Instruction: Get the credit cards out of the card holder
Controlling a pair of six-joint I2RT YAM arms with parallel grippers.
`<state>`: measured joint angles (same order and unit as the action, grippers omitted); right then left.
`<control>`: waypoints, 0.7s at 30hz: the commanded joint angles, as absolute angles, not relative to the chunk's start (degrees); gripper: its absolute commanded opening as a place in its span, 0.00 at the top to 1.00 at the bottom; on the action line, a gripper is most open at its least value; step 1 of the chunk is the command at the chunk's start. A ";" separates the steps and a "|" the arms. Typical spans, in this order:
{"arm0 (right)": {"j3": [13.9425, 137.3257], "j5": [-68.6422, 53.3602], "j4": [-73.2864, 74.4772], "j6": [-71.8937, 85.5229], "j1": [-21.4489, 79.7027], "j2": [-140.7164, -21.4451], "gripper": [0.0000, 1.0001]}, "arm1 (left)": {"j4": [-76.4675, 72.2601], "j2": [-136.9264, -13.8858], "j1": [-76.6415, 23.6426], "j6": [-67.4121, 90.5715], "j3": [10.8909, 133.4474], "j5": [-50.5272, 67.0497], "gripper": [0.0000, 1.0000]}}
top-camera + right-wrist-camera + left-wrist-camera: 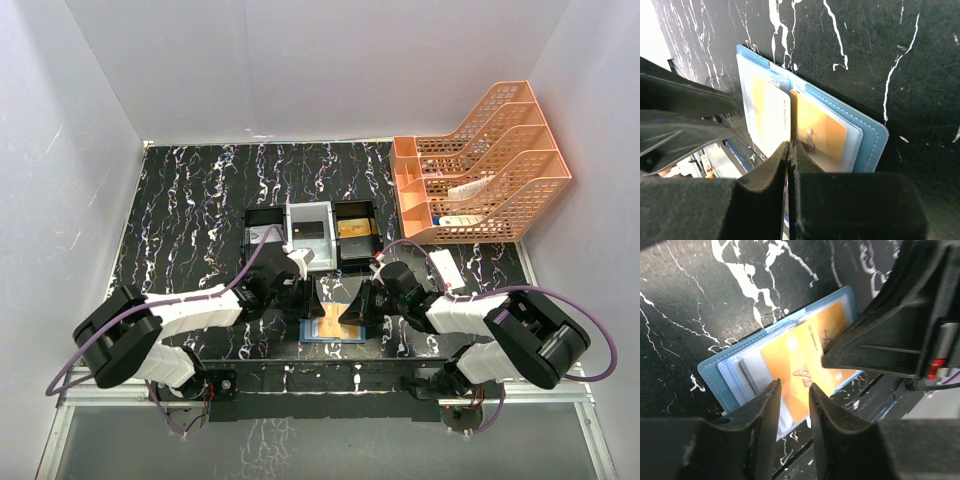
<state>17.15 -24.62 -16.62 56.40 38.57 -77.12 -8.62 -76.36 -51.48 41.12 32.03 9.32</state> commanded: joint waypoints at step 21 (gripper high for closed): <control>15.13 -27.02 -32.06 62.34 38.50 -81.22 0.78 | -5.24 -81.85 -51.75 41.37 29.85 8.36 0.87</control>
